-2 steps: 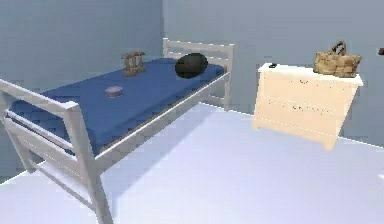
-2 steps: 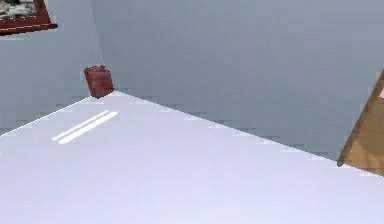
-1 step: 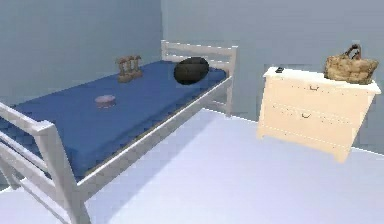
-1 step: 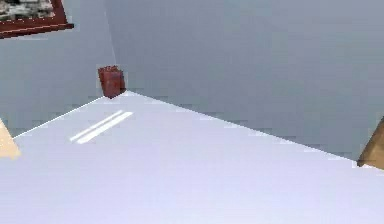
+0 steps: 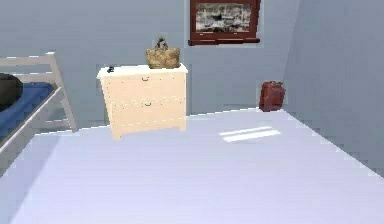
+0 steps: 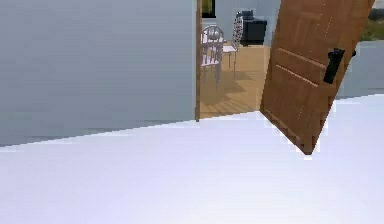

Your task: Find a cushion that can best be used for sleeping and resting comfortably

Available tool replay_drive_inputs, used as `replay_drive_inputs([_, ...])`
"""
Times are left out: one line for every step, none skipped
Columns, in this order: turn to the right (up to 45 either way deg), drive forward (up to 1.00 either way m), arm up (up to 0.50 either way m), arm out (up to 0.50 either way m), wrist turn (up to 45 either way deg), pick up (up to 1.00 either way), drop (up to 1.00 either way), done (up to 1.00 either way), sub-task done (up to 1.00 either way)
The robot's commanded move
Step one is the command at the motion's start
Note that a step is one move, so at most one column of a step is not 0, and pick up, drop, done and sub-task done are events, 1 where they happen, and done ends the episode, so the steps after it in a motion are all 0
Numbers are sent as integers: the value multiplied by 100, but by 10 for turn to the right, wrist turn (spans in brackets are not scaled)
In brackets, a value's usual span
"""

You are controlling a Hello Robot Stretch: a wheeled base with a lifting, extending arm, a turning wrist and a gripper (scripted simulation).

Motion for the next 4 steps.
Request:
replay_drive_inputs([120,0,0,0,0,0,0,0,0])
replay_drive_inputs([0,15,0,0,0,0,0,0,0])
replay_drive_inputs([-450,0,0,0,0,0,0,0,0])
replay_drive_inputs([-30,0,0,0,0,0,0,0,0])
